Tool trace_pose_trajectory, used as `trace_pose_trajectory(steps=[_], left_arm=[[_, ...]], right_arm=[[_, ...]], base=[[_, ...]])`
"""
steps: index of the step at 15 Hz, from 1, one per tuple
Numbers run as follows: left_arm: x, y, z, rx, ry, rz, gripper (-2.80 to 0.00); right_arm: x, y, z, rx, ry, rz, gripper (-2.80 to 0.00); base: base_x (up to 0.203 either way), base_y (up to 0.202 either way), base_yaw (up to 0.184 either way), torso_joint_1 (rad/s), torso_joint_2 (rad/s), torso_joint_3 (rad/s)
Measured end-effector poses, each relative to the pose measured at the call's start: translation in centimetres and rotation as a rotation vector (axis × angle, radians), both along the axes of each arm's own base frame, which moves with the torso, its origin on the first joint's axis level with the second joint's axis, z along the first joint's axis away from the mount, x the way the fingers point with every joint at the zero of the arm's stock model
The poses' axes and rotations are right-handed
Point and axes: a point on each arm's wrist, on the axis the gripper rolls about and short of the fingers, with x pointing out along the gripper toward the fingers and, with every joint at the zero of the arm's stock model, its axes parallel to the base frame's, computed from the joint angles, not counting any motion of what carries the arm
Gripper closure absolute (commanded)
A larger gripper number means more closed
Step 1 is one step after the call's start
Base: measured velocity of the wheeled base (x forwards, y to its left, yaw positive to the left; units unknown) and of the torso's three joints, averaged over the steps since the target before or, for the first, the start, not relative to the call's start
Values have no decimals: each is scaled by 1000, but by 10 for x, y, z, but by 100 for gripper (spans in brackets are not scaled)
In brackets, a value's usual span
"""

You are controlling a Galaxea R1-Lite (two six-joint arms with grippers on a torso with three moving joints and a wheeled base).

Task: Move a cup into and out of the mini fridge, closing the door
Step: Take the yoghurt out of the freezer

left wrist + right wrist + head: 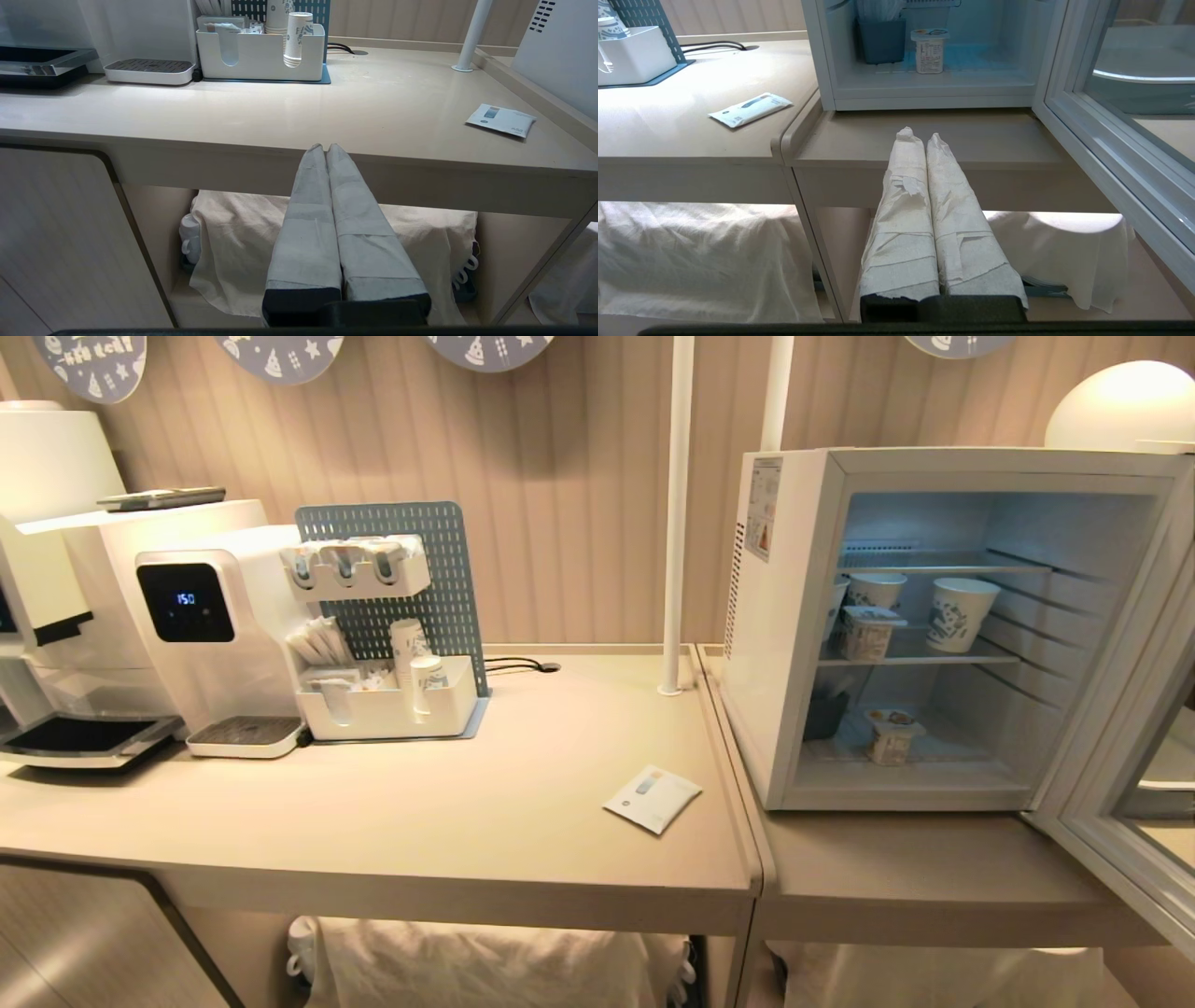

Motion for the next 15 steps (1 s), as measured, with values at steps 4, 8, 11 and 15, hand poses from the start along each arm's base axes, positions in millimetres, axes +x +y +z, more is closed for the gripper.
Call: trace_pose_trajectory(steps=[4, 8, 11, 15], left_arm=[[0, 0, 0, 1, 0, 0, 0], [0, 0, 0, 1, 0, 0, 0], [0, 0, 0, -1, 0, 0, 0], [0, 0, 0, -1, 0, 1, 0]], right_arm=[[0, 0, 0, 0, 0, -1, 0], [0, 0, 0, 0, 0, 0, 0], [0, 0, 0, 0, 0, 0, 0], [0, 0, 0, 0, 0, 0, 0]], base=[[0, 0, 0, 143, -33, 109], [0, 0, 0, 281, -103, 170], [0, 0, 0, 325, -163, 163], [0, 0, 0, 228, -128, 90]])
